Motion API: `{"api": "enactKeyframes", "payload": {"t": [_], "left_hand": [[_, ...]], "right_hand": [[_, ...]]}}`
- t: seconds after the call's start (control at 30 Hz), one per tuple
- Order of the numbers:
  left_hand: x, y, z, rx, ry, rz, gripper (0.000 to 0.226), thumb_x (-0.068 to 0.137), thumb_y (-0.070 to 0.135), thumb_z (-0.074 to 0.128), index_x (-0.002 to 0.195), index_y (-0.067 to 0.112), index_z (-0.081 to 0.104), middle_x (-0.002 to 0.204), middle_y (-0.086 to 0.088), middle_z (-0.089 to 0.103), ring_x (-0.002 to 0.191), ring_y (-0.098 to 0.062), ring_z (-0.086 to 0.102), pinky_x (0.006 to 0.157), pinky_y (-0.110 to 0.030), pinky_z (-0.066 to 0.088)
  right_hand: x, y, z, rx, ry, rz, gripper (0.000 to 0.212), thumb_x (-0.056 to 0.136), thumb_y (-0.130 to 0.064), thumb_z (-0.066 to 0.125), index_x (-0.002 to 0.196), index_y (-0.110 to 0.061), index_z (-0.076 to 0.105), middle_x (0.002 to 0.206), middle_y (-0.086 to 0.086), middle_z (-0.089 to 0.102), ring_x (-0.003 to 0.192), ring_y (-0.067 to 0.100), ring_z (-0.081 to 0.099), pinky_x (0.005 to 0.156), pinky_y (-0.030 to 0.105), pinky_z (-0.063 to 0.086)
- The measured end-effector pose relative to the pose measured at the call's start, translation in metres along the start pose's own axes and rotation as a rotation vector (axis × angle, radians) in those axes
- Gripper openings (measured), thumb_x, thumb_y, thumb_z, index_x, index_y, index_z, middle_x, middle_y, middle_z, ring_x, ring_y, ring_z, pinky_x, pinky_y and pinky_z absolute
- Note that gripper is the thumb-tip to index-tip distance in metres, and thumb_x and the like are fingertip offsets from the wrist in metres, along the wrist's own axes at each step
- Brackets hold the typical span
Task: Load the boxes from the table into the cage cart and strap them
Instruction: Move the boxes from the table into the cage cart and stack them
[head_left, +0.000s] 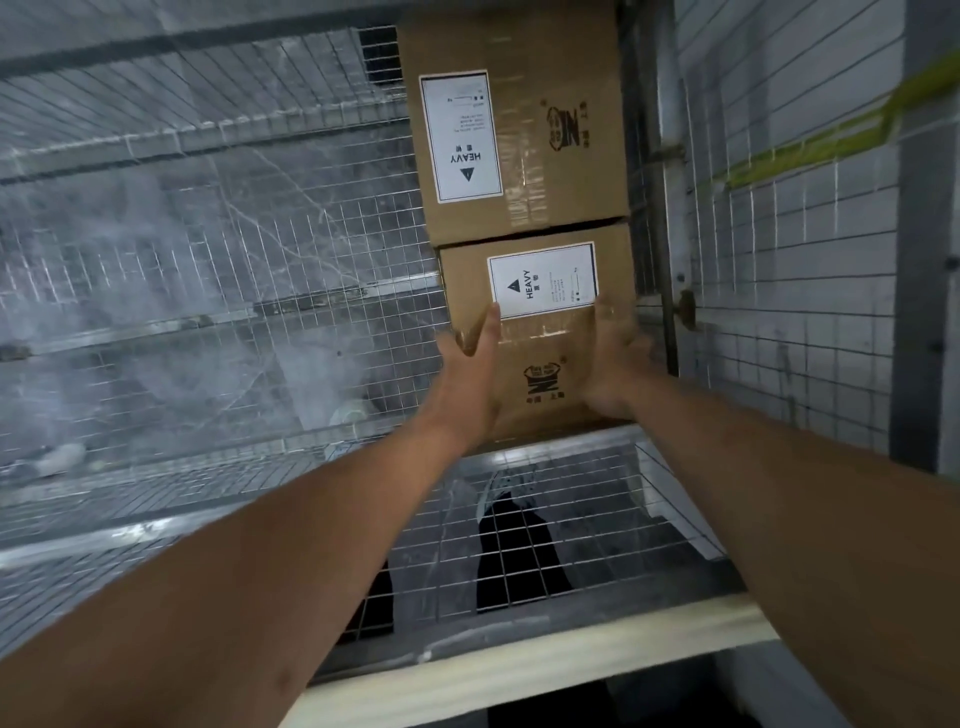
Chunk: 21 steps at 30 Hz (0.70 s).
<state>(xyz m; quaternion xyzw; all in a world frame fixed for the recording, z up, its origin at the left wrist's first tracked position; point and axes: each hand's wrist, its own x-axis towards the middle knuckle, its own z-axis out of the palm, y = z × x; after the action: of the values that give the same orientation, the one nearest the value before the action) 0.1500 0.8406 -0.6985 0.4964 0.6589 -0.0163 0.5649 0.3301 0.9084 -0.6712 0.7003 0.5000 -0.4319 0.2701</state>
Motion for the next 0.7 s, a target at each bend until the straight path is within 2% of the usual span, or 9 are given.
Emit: {"api": "enactKeyframes", "payload": {"t": [0.07, 0.13, 0.2, 0.23, 0.3, 0.37, 0.43, 0.53, 0.7], "left_hand": [[-0.001, -0.004, 0.002, 0.066, -0.016, 0.024, 0.128, 0.082, -0.018, 0.065, 0.161, 0.043, -0.015, 0.153, -0.002, 0.007, 0.11, -0.019, 0.051, 0.094, -0.033, 0.055], [-0.002, -0.005, 0.003, 0.2, 0.012, 0.04, 0.122, 0.08, -0.017, 0.065, 0.164, 0.036, -0.006, 0.156, -0.005, -0.003, 0.124, -0.036, 0.052, 0.096, -0.037, 0.056], [0.0, -0.001, -0.001, 0.463, 0.095, 0.083, 0.104, 0.082, -0.01, 0.067, 0.164, 0.022, 0.011, 0.162, -0.015, -0.021, 0.149, -0.061, 0.014, 0.103, -0.045, 0.055], [0.002, 0.002, -0.004, 0.591, 0.146, 0.137, 0.093, 0.085, -0.004, 0.066, 0.162, 0.015, 0.02, 0.163, -0.02, -0.025, 0.152, -0.057, -0.009, 0.111, -0.051, 0.049], [0.011, 0.003, -0.011, 0.756, 0.212, 0.28, 0.083, 0.089, 0.003, 0.063, 0.161, 0.013, 0.024, 0.166, -0.024, -0.024, 0.153, -0.046, -0.022, 0.126, -0.057, 0.022], [0.021, -0.001, -0.016, 0.827, 0.164, 0.368, 0.097, 0.091, 0.004, 0.062, 0.166, 0.023, 0.004, 0.169, -0.019, -0.021, 0.156, -0.04, -0.019, 0.129, -0.055, 0.002], [0.026, -0.005, -0.019, 0.848, 0.082, 0.382, 0.104, 0.091, 0.004, 0.064, 0.165, 0.029, -0.005, 0.17, -0.015, -0.021, 0.157, -0.038, -0.017, 0.129, -0.052, -0.002], [0.025, -0.001, -0.023, 0.889, 0.045, 0.37, 0.093, 0.094, 0.01, 0.065, 0.165, 0.026, 0.009, 0.171, -0.016, -0.019, 0.158, -0.041, -0.011, 0.129, -0.052, 0.003], [0.025, 0.026, -0.045, 0.953, -0.007, 0.366, 0.077, 0.097, 0.025, 0.063, 0.163, 0.022, 0.024, 0.17, -0.02, 0.01, 0.155, -0.045, 0.013, 0.128, -0.058, 0.008]], "right_hand": [[0.0, 0.001, 0.005, 0.002, 0.0, 0.016, 0.111, 0.091, -0.016, 0.077, 0.165, -0.034, -0.004, 0.164, 0.022, 0.016, 0.148, 0.042, 0.03, 0.116, 0.048, 0.035], [-0.001, -0.001, 0.009, -0.047, 0.021, 0.042, 0.105, 0.092, -0.021, 0.076, 0.165, -0.031, 0.0, 0.163, 0.024, 0.014, 0.146, 0.045, 0.029, 0.115, 0.049, 0.037], [-0.003, -0.006, 0.009, -0.15, 0.116, -0.002, 0.097, 0.089, -0.019, 0.079, 0.163, -0.02, 0.016, 0.163, 0.019, 0.006, 0.146, 0.044, 0.026, 0.112, 0.048, 0.041], [-0.003, -0.008, 0.009, -0.193, 0.163, -0.054, 0.092, 0.086, -0.016, 0.081, 0.159, -0.014, 0.025, 0.165, 0.015, 0.003, 0.147, 0.041, 0.026, 0.111, 0.045, 0.043], [0.0, -0.011, 0.007, -0.221, 0.197, -0.17, 0.093, 0.083, -0.008, 0.081, 0.158, -0.012, 0.027, 0.167, 0.009, 0.003, 0.149, 0.037, 0.026, 0.114, 0.044, 0.044], [0.002, -0.012, 0.008, -0.217, 0.175, -0.227, 0.105, 0.084, -0.004, 0.078, 0.165, -0.019, 0.013, 0.17, 0.006, 0.002, 0.153, 0.038, 0.02, 0.118, 0.051, 0.04], [0.003, -0.011, 0.011, -0.223, 0.157, -0.225, 0.103, 0.089, -0.006, 0.073, 0.166, -0.023, 0.007, 0.171, 0.006, -0.005, 0.155, 0.04, 0.015, 0.119, 0.055, 0.037], [0.003, -0.013, 0.013, -0.248, 0.147, -0.217, 0.096, 0.094, -0.01, 0.068, 0.166, -0.024, 0.006, 0.172, 0.007, -0.012, 0.155, 0.041, 0.016, 0.119, 0.055, 0.036], [-0.002, -0.02, 0.002, -0.228, 0.081, -0.204, 0.093, 0.095, -0.015, 0.069, 0.166, -0.022, 0.01, 0.172, 0.01, -0.009, 0.156, 0.041, 0.015, 0.122, 0.054, 0.032]]}}
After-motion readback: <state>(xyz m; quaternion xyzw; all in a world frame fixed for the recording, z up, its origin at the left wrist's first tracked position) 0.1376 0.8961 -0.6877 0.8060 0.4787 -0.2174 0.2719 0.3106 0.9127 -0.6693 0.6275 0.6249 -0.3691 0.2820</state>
